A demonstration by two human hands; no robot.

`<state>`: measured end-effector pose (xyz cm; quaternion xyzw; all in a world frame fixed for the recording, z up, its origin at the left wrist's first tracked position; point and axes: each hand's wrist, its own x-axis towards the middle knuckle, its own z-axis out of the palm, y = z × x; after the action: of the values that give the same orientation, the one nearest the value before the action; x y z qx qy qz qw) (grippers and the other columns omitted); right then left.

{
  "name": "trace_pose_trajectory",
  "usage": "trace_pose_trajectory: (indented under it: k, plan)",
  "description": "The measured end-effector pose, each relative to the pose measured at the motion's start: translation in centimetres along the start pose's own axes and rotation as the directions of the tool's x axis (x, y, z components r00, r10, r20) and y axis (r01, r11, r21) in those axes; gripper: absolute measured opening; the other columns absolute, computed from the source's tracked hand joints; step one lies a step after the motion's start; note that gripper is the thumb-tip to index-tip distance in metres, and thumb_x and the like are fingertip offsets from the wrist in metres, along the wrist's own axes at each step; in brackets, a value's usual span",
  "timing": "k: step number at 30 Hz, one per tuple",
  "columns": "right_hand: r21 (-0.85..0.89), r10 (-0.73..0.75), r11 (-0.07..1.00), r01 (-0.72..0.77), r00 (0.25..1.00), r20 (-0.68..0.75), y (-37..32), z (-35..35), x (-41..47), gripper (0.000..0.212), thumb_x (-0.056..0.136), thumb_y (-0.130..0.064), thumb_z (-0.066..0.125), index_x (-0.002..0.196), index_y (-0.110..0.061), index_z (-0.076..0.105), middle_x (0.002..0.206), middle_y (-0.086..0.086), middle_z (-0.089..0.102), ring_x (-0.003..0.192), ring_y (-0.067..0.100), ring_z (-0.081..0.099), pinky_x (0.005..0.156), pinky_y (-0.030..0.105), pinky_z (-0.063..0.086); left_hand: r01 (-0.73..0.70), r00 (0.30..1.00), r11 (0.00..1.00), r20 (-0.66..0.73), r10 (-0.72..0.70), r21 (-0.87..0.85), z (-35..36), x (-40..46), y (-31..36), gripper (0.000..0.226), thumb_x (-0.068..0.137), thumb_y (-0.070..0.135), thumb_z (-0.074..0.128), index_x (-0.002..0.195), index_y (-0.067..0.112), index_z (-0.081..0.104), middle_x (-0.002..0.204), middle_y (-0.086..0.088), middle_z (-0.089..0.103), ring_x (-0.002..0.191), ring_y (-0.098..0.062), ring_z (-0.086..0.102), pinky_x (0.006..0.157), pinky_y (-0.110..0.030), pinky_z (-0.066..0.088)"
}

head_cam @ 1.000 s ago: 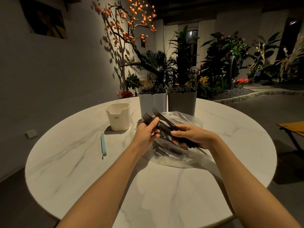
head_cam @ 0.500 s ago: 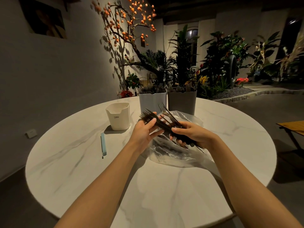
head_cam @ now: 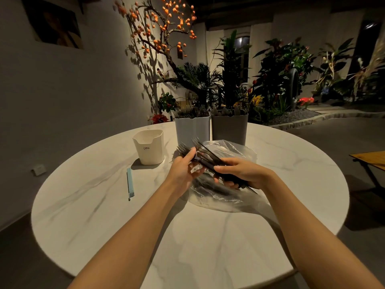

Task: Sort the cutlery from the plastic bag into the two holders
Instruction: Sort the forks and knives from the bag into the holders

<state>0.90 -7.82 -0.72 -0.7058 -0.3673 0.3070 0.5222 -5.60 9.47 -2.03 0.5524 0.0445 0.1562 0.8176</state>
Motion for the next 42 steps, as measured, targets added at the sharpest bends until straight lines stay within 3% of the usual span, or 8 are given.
trace_pose_trajectory:
  k: [4,7,11,20,23,26,34,42]
  plan:
    - [-0.049,0.007,0.999,-0.005,0.999,0.040,-0.1,0.2,0.0,0.012,0.100,-0.020,0.049,0.103,-0.013,0.058,0.080,0.006,0.062,0.053,0.011,0.045,0.045,0.018,0.037,0.033,0.999,0.999,0.033,-0.032,-0.018,-0.2,-0.1,0.0,0.032,0.098,0.034,0.049,0.110,0.010,0.066,0.104,-0.009,0.071,0.101,-0.022,0.067,0.085,-0.037,0.055]
    - [-0.061,0.038,0.998,-0.034,0.997,0.073,-0.1,0.2,0.0,0.012,0.101,-0.020,0.047,0.103,-0.012,0.056,0.079,0.007,0.060,0.053,0.010,0.045,0.045,0.017,0.039,0.029,0.996,1.000,0.080,-0.030,0.004,-0.2,-0.4,0.0,0.031,0.100,0.036,0.043,0.110,0.018,0.066,0.103,-0.002,0.073,0.096,-0.017,0.070,0.074,-0.028,0.056]
    - [-0.051,0.082,0.996,-0.077,0.990,0.117,-0.2,0.1,0.0,0.011,0.101,-0.021,0.045,0.100,-0.013,0.053,0.074,0.004,0.057,0.054,0.010,0.043,0.047,0.018,0.038,-0.003,0.996,1.000,0.090,0.003,0.002,0.0,-0.5,0.2,0.032,0.101,0.034,0.039,0.107,0.015,0.064,0.103,-0.002,0.073,0.099,-0.020,0.069,0.078,-0.031,0.055]
    - [-0.075,0.132,0.989,-0.131,0.991,0.002,0.3,-0.5,0.2,0.015,0.101,-0.022,0.047,0.105,-0.013,0.058,0.079,0.004,0.059,0.058,0.010,0.047,0.050,0.017,0.040,-0.094,0.974,0.986,-0.220,0.062,-0.140,-0.5,0.2,0.7,0.026,0.102,0.026,0.044,0.085,0.015,0.060,0.087,-0.003,0.073,0.089,-0.018,0.066,0.063,-0.024,0.051]
    - [0.010,0.136,0.991,-0.136,0.989,0.053,0.6,-0.8,0.3,0.015,0.102,-0.019,0.045,0.111,-0.011,0.054,0.077,0.004,0.056,0.054,0.009,0.039,0.045,0.017,0.031,-0.079,0.968,0.982,-0.248,0.034,-0.174,-0.8,0.3,0.6,0.022,0.100,0.025,0.049,0.084,0.014,0.060,0.082,-0.003,0.073,0.068,-0.010,0.065,0.048,-0.018,0.044]
    - [0.029,0.141,0.989,-0.143,0.987,0.075,0.9,-1.0,0.6,0.015,0.102,-0.019,0.045,0.111,-0.011,0.054,0.076,0.005,0.053,0.054,0.009,0.034,0.044,0.016,0.029,0.002,0.981,0.974,-0.188,-0.046,-0.226,-0.8,0.2,0.5,0.022,0.098,0.022,0.054,0.082,0.009,0.061,0.078,-0.007,0.069,0.036,-0.004,0.042,0.033,-0.012,0.030]
    - [0.097,0.058,0.993,-0.066,0.994,0.088,1.0,-0.9,0.8,0.014,0.103,-0.018,0.040,0.106,-0.007,0.049,0.074,0.003,0.047,0.053,0.008,0.030,0.044,0.015,0.027,0.127,0.992,0.935,0.058,-0.114,-0.332,-0.6,0.4,0.3,0.015,0.089,0.016,0.063,0.086,0.002,0.068,0.085,-0.009,0.057,0.043,-0.006,0.042,0.038,-0.011,0.038]
    - [0.167,0.064,0.983,-0.070,0.997,0.043,0.1,-0.7,2.1,0.017,0.101,-0.017,0.045,0.110,-0.004,0.051,0.079,0.005,0.053,0.054,0.007,0.034,0.044,0.015,0.030,-0.011,0.986,0.982,-0.165,-0.020,-0.187,0.5,1.6,1.5,0.026,0.102,0.022,0.044,0.082,0.012,0.055,0.078,-0.004,0.064,0.030,-0.003,0.038,0.031,-0.012,0.027]
